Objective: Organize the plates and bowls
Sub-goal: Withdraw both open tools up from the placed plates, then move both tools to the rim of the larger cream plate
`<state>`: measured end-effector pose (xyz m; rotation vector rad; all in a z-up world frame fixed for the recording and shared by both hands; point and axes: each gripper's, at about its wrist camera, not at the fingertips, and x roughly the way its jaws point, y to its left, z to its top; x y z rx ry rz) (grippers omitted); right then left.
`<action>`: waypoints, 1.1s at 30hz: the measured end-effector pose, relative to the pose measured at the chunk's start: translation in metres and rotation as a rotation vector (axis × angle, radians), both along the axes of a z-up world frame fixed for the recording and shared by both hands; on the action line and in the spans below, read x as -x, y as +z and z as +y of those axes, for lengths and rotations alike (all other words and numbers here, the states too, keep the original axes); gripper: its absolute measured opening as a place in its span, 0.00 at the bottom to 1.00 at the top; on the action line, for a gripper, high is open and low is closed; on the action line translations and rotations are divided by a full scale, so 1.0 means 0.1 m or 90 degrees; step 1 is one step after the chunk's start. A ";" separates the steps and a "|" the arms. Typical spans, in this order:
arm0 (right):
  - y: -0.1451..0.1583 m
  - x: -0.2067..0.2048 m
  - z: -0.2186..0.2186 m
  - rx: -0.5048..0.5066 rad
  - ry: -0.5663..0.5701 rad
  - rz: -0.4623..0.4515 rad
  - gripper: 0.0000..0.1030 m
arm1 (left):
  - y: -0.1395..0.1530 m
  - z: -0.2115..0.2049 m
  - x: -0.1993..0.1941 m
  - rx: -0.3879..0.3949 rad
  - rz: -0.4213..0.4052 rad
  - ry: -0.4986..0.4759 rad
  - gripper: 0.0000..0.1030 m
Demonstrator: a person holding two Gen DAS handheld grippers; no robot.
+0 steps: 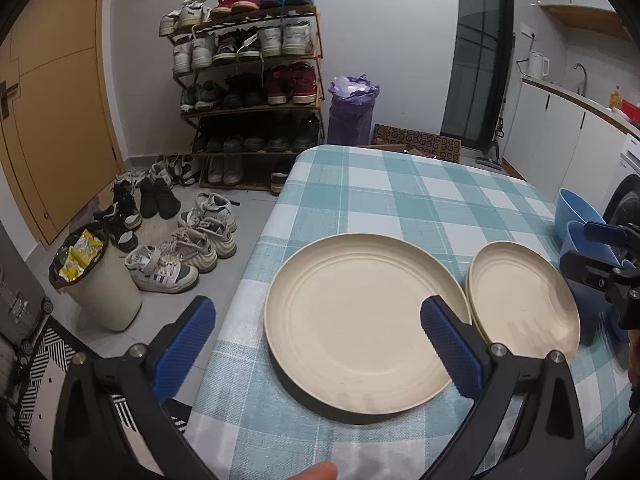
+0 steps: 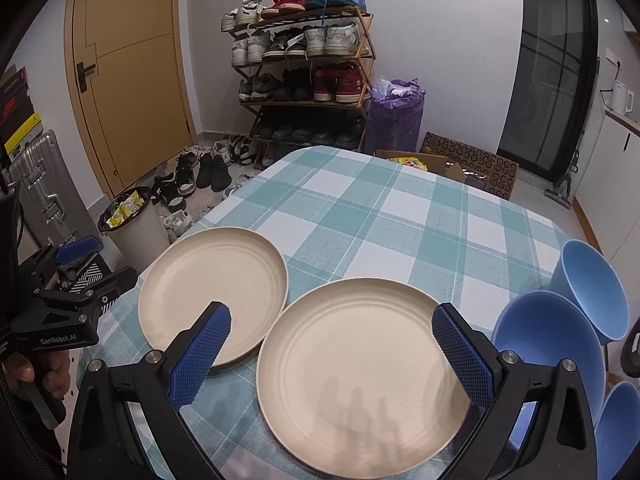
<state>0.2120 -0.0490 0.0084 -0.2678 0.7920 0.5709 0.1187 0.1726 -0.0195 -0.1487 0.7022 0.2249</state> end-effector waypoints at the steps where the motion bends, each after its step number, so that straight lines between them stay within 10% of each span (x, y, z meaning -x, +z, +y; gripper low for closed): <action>1: -0.02 -0.02 0.03 0.000 0.003 0.005 0.99 | -0.02 0.02 -0.01 0.003 0.002 0.002 1.00; 33: -0.75 -0.46 0.95 0.110 0.077 0.081 0.99 | -0.66 0.32 -0.23 0.044 0.081 0.023 0.99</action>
